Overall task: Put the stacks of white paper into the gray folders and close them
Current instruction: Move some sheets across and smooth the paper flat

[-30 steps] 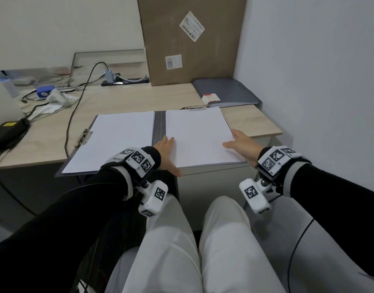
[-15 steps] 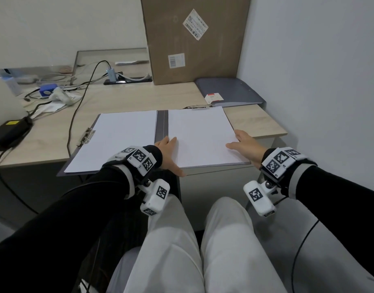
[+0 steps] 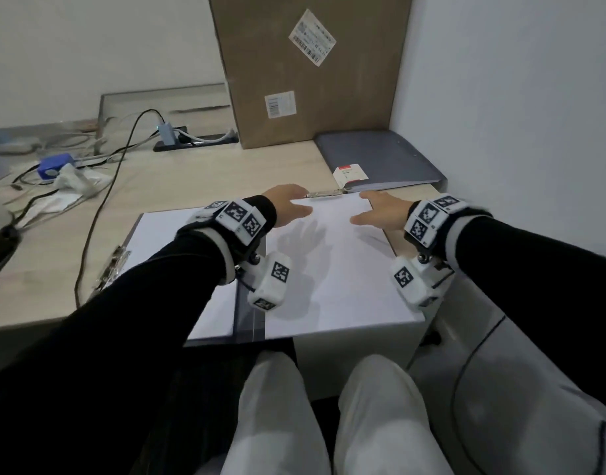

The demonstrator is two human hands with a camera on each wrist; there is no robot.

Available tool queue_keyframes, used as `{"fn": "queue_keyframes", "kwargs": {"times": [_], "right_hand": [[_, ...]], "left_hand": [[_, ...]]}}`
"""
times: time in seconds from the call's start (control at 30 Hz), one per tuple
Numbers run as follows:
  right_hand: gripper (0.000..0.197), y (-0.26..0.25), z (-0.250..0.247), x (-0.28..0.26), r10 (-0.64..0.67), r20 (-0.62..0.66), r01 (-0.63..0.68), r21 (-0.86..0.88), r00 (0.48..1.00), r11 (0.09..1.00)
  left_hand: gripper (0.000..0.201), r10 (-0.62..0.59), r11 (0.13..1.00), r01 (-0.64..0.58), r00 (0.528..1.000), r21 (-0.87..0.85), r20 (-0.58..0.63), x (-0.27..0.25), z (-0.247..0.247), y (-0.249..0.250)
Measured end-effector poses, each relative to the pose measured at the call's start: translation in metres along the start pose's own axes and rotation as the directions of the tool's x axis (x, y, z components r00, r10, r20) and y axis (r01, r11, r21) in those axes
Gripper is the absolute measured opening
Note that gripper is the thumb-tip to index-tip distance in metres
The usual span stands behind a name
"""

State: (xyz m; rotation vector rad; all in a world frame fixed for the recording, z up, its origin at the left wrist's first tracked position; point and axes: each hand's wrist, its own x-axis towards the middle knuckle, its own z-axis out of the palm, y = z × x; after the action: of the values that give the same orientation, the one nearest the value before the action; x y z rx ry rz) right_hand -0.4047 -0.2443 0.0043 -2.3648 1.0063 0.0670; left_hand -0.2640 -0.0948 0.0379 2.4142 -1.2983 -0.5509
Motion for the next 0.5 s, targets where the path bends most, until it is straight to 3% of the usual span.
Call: {"fn": "queue_keyframes", "kwargs": {"times": [0.23,0.37,0.5], "right_hand": [[0.087,0.005,0.013,0.035,0.039,0.073,-0.037,-0.030,0.997,0.999],[0.089,0.008,0.018,0.036,0.088,0.125,-0.060,-0.212,0.988,0.975],[0.090,0.007,0.020,0.038,0.097,0.117,-0.065,-0.248,0.988,0.967]], "left_hand": [[0.048,0.058,0.998,-0.058,0.998,0.011,0.035,0.071,0.018,0.028],[0.047,0.087,0.995,-0.090,0.994,0.050,0.062,0.098,0.030,0.041],[0.044,0.098,0.986,-0.108,0.991,0.124,0.089,0.114,0.042,0.045]]}}
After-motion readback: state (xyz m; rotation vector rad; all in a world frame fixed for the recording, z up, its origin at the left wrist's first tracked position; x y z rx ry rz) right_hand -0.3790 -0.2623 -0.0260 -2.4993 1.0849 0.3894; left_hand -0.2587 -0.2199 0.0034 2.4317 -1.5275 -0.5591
